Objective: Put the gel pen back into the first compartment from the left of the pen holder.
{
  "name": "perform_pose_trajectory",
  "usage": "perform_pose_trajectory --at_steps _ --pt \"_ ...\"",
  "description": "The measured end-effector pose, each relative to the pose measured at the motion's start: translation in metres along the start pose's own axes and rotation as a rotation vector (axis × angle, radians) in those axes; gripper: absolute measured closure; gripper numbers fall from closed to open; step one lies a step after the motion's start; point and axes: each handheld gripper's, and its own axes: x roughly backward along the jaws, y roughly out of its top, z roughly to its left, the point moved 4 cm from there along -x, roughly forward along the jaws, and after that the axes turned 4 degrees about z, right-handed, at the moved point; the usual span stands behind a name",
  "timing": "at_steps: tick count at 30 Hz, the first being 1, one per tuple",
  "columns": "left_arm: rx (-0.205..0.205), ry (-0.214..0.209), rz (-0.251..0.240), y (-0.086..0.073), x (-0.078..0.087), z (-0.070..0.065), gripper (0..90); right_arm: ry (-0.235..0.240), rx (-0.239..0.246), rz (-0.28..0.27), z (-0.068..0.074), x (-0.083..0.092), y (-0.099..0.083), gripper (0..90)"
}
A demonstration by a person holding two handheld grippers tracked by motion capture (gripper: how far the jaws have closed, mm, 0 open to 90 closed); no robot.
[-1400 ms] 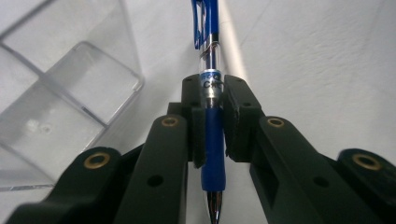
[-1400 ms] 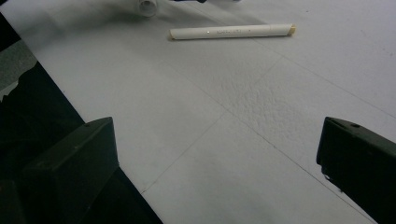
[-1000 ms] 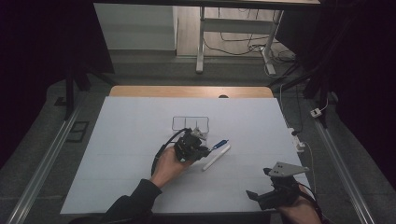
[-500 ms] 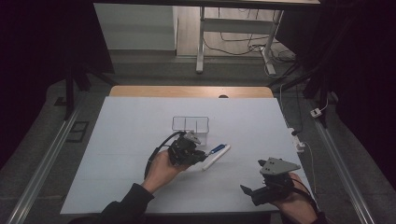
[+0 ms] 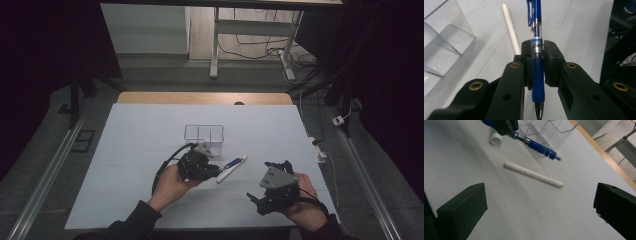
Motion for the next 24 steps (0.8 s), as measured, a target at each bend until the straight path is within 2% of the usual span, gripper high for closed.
perform_pose_trajectory --at_steps 7,8,10,14,15,17,20,24 --pt "-0.005 -0.007 0.001 0.0 0.002 -0.006 78.7 -0.051 0.149 0.019 0.006 -0.015 0.011 0.0" --pt "-0.008 -0.008 0.004 0.0 0.002 -0.006 78.7 -0.065 0.154 0.025 0.009 -0.017 0.012 0.0" --pt "-0.009 -0.012 0.006 0.0 0.002 -0.008 78.7 -0.083 0.208 0.036 0.012 -0.021 0.014 0.0" --pt "-0.008 -0.017 0.0 0.002 0.003 -0.011 78.7 -0.121 0.285 0.061 0.017 -0.03 0.017 0.1" --pt "-0.018 -0.017 0.006 0.002 0.004 -0.012 78.7 -0.134 0.295 0.057 0.018 -0.032 0.018 0.9" --pt "-0.017 -0.019 0.002 0.003 0.004 -0.013 78.7 -0.149 0.334 0.066 0.019 -0.035 0.02 3.7" --pt "-0.027 -0.022 0.008 0.004 0.005 -0.015 78.7 -0.159 0.391 0.044 0.019 -0.04 0.023 7.9" --pt "-0.03 -0.027 0.009 0.005 0.005 -0.016 78.7 -0.184 0.455 0.027 0.021 -0.044 0.027 20.4"
